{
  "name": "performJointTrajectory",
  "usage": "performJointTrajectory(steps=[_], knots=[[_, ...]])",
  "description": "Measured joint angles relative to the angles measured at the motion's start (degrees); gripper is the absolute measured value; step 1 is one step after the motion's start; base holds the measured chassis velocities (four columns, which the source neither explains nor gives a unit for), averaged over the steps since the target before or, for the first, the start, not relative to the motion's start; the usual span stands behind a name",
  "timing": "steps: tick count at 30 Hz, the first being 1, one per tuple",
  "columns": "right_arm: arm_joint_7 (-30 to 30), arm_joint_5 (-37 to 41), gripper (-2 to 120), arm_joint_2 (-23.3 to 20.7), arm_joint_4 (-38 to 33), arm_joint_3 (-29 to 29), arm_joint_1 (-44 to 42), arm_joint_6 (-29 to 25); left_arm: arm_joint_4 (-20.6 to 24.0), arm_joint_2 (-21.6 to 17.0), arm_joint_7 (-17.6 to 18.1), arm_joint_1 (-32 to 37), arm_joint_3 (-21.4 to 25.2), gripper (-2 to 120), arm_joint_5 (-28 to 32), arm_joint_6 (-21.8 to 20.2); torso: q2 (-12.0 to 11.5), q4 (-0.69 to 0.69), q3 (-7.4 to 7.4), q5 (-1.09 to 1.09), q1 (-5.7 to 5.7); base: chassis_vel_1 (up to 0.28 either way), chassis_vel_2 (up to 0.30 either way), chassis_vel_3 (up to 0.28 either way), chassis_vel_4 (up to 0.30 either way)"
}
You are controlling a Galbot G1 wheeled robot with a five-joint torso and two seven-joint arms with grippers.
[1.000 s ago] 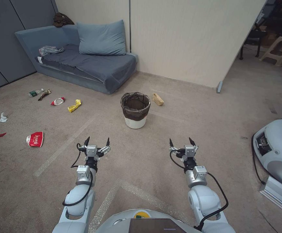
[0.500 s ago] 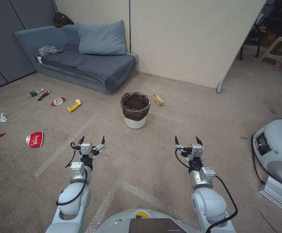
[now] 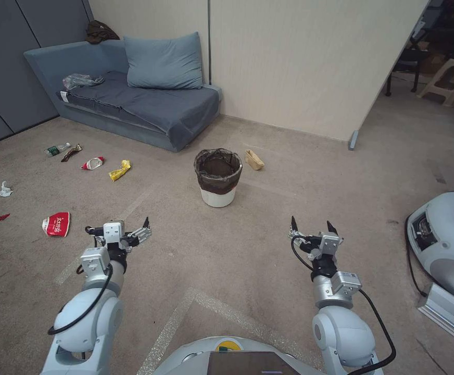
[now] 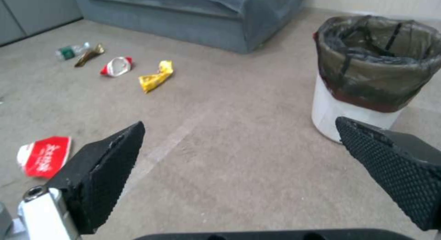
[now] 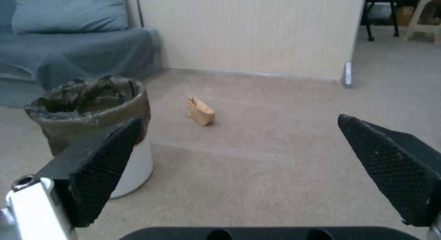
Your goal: Pick up the trash bin, then pick up the garbage from the floor and place it into the trash bin.
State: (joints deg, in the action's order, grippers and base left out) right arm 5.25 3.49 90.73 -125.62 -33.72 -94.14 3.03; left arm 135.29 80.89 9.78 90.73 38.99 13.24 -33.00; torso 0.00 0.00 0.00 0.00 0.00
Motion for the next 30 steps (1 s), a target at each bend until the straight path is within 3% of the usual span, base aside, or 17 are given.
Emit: performJointTrajectory(steps=[4, 19, 30], knots=[[0.03, 0.01, 100, 0.00, 0.80, 0.00, 0.20, -0.20, 2.43, -1.61, 1.34, 0.14, 0.46, 100, 1.15, -3.89, 0.00, 0.01, 0.00, 0.02, 0.00, 0.000, 0.000, 0.000, 0.000], [-0.55, 1.40, 100, -1.36, 0.93, -0.19, 1.84, 0.48, 3.25, -3.26, 0.74, -0.60, 0.47, 100, 2.08, -5.26, 0.00, 0.00, 0.00, 0.00, 0.00, -0.017, 0.013, 0.011, -0.012], [-1.30, 1.35, 100, -1.14, 1.23, -0.27, 1.80, 0.28, 2.99, -3.02, 0.97, -0.62, 0.17, 100, 2.09, -5.52, 0.00, 0.01, 0.01, 0.00, 0.00, -0.171, 0.172, 0.180, -0.176]])
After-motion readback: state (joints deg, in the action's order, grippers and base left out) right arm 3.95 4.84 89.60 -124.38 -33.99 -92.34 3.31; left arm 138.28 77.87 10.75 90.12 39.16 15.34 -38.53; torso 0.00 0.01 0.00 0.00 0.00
